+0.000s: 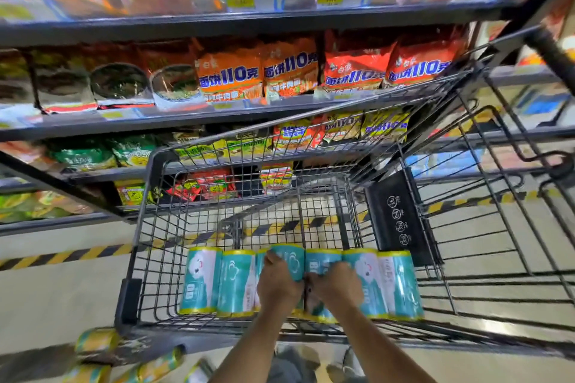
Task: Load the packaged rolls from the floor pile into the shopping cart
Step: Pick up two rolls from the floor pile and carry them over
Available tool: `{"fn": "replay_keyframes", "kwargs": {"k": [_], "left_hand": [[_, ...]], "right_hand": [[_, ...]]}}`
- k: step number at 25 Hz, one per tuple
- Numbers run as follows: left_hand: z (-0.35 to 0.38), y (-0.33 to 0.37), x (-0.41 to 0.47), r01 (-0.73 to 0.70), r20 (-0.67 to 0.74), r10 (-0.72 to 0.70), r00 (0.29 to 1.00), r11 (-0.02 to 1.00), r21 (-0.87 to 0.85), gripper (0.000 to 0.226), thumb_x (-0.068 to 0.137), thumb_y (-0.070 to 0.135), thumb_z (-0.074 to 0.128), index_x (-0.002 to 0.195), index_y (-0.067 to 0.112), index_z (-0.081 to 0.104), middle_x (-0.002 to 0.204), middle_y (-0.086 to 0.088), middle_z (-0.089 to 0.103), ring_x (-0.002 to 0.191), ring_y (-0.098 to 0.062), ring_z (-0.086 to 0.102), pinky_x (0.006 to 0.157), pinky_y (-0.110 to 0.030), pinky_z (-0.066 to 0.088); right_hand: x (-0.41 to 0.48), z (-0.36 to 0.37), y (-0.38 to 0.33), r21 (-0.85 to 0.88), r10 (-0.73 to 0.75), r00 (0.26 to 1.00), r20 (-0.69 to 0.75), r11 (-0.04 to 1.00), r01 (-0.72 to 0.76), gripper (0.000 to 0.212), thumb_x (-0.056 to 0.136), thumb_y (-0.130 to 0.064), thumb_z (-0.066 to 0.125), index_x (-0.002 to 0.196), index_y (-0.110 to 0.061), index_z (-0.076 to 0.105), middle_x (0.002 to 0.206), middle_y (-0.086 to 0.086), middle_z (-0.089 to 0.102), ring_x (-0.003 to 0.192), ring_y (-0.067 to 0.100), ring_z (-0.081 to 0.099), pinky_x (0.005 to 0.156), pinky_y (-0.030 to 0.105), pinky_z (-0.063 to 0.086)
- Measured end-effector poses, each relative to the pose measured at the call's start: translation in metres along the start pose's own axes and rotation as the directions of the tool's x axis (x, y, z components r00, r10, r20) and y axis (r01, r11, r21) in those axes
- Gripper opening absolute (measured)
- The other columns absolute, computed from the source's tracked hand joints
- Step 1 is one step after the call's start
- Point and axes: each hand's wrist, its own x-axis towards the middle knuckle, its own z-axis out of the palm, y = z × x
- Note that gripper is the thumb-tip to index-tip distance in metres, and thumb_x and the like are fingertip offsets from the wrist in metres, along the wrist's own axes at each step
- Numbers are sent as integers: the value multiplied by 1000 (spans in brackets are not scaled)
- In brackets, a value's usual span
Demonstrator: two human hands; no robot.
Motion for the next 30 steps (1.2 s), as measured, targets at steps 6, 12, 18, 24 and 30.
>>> {"fn": "replay_keyframes", "kwargs": {"k": [6,12,18,24,30], "left_hand": [[-19,0,0,-79,47,69,997,960,267,88,76,49,71,141,8,29,141,-10,42,128,-27,43,105,-41,38],[-63,30,-19,-55,-163,140,977,896,440,100,85,51,60,151,11,-4,159,-8,-10,147,-29,-5,118,-45,4],[-85,15,-105,268,-489,-85,868,909,319,101,86,55,57,151,11,-7,159,-7,-13,146,-27,-10,119,-45,1],[-39,-53,-259,563,-675,-428,601,826,-23,99,84,50,59,151,11,-2,160,-6,-6,147,-26,1,118,-43,10],[65,-114,-376,650,-578,-695,427,681,-339,104,81,52,61,151,11,-3,159,-9,-7,147,-27,-1,118,-40,8]], "right_hand": [[-6,-25,2,-271,-233,972,-36,938,215,67,86,-47,62,136,-9,40,131,7,47,115,24,56,86,32,48],[4,-94,-16,-568,-610,786,99,614,548,92,91,-54,49,152,-11,-5,160,11,1,147,35,-2,120,45,4],[-45,-128,-46,-638,-902,349,255,114,761,88,93,-53,47,153,-12,-4,161,9,0,147,32,-4,118,48,-2],[-152,-97,-26,-568,-909,-128,397,-353,743,89,91,-56,46,152,-7,4,160,10,8,147,31,3,117,48,3],[-231,-27,46,-384,-712,-378,592,-661,645,87,92,-55,45,151,-3,8,159,13,10,147,31,5,118,48,5]]}}
